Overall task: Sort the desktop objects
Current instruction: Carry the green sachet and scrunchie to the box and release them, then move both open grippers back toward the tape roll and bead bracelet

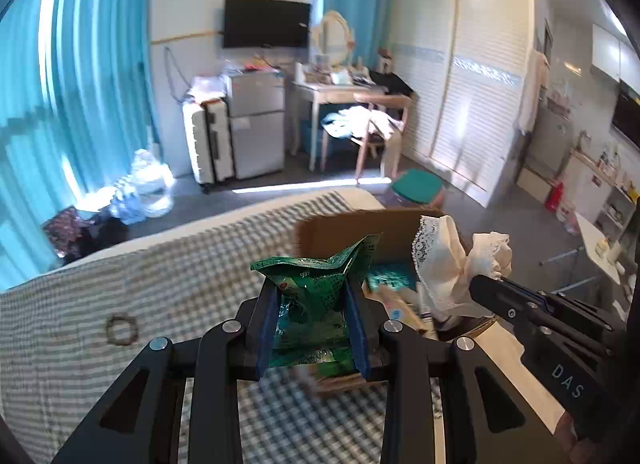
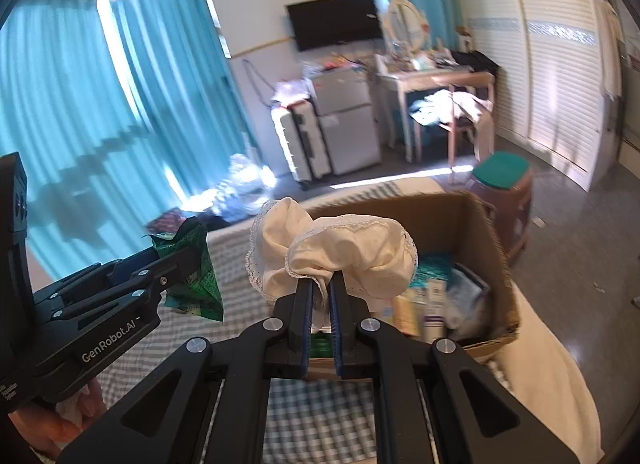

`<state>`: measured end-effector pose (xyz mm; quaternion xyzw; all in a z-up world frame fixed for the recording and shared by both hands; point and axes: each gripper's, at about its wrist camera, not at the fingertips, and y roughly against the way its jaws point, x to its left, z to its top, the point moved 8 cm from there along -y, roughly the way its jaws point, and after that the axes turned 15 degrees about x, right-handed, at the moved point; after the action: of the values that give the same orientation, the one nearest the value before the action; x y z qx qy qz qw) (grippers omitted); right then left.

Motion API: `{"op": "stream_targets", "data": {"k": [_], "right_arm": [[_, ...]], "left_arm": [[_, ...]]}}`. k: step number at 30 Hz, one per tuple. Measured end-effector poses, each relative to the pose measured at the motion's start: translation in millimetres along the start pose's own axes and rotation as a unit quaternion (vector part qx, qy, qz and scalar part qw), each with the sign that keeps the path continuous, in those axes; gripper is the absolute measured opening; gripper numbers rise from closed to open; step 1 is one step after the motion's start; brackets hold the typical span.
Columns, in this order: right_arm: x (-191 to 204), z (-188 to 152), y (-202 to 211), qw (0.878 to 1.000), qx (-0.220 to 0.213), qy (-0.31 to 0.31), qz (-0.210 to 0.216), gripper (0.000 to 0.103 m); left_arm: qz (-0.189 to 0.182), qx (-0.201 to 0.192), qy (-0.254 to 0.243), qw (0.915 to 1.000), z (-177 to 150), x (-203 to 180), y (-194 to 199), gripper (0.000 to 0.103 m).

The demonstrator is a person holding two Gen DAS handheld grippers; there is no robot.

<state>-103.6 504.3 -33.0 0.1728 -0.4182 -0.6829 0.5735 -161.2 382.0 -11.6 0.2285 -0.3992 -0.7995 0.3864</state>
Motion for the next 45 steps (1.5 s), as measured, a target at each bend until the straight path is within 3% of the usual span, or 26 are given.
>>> {"op": "stream_targets", "data": {"k": [7, 8, 9, 10, 11, 12, 13, 15, 22, 31, 38, 45], "right_arm": [[-52.2, 17.3, -38.4, 0.999, 0.023, -0.028, -0.028, 0.008], [-57.0, 17.2, -40.4, 0.999, 0.022, -0.034, -0.032, 0.008], [-61.9, 20.5, -42.9, 0.998, 0.020, -0.043, -0.036, 0.009], [-65.5, 23.8, -44.7, 0.998, 0.019, -0.051, -0.035, 0.020], [-68.0, 26.4, -45.3, 0.997, 0.018, -0.059, -0.035, 0.032], [-70.4, 28.2, -44.4, 0.997, 0.016, -0.065, -0.038, 0.060], [-71.8, 29.7, -42.9, 0.997, 0.011, -0.069, -0.040, 0.068], [-70.9, 31.6, -33.6, 0.997, -0.009, -0.070, -0.037, 0.068], [-41.1, 18.4, -10.1, 0.998, -0.022, -0.049, -0.017, 0.068], [47.1, -3.7, 28.8, 0.999, -0.037, 0.008, 0.018, 0.068], [108.4, -31.0, 46.9, 0.996, -0.053, 0.037, 0.058, 0.072], [158.5, -60.3, 30.3, 0.994, -0.033, 0.064, 0.084, 0.072]], "left_arm": [[-0.011, 0.050, -0.006, 0.9987, 9.3, -30.0, -78.8, 0.033], [-0.006, 0.049, -0.006, 0.9987, 9.5, -30.8, -82.7, 0.038], [0.001, 0.047, -0.006, 0.9989, 11.5, -31.4, -87.1, 0.056], [0.007, 0.044, -0.008, 0.9990, 13.6, -30.6, -89.9, 0.070], [0.019, 0.038, -0.008, 0.9991, 15.2, -27.4, -90.3, 0.090], [0.028, 0.032, -0.005, 0.9991, 14.6, -21.8, -87.9, 0.093], [0.038, 0.022, -0.001, 0.9991, 16.6, -17.1, -84.7, 0.093], [0.041, 0.016, 0.001, 0.9990, 17.4, -4.4, -77.7, 0.094], [0.092, 0.007, 0.005, 0.9957, 4.7, 27.0, -33.8, 0.101], [0.137, -0.034, 0.026, 0.9897, -17.5, 69.0, 63.5, 0.103], [0.158, -0.042, 0.072, 0.9839, -59.2, 121.7, 120.8, 0.103], [0.182, -0.022, 0.141, 0.9729, -113.8, 197.3, 136.4, 0.103]]}}
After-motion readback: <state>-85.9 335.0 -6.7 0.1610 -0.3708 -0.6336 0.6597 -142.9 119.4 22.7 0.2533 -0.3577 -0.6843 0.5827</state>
